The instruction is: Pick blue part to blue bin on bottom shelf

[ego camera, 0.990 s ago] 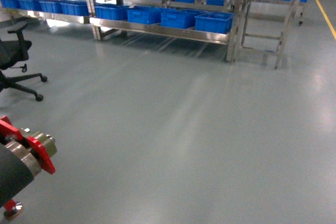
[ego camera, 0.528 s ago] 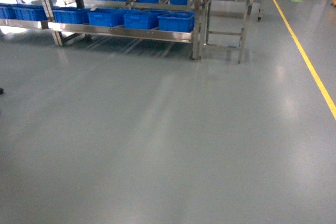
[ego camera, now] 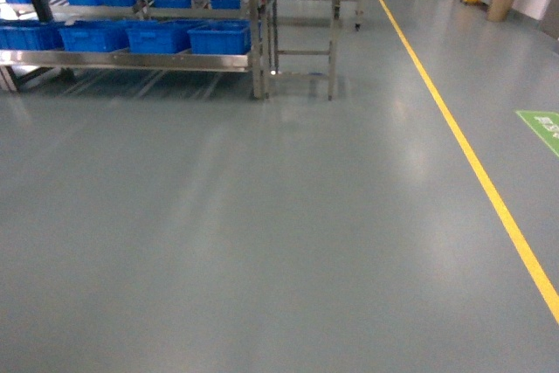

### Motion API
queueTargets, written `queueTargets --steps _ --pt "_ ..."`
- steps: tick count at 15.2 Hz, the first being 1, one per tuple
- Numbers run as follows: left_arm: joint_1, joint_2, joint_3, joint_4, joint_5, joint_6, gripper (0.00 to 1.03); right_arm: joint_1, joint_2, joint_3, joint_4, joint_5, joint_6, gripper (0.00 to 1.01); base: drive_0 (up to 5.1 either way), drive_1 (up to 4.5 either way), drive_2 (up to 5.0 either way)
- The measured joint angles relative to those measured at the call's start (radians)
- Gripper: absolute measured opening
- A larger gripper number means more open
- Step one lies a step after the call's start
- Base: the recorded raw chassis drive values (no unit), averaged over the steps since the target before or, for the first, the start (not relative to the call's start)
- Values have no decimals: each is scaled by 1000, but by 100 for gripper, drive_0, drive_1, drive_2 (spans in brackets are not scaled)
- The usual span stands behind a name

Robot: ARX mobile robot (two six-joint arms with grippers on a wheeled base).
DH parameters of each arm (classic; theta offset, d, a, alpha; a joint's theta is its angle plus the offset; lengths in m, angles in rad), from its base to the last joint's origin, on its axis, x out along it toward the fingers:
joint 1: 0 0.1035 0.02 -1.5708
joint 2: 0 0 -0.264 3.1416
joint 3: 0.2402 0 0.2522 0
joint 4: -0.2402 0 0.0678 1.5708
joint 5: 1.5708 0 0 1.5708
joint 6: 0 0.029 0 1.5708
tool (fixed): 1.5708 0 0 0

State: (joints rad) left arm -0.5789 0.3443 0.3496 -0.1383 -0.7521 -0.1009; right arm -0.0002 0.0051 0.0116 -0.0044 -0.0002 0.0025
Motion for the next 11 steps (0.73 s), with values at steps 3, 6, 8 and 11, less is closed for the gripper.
queueTargets --steps 3,6,8,11 --pt "0 0 0 0 0 0 44 0 0 0 0 0 0 98 -151 -151 -151" --pt "0 2 0 -3 0 0 44 0 0 0 -1 0 0 98 -25 256 -305" --pt "0 -3 0 -3 0 0 44 0 0 0 2 0 0 98 -8 415 -432" --pt "0 -3 0 -1 0 0 44 0 0 0 0 0 0 98 -1 421 -424"
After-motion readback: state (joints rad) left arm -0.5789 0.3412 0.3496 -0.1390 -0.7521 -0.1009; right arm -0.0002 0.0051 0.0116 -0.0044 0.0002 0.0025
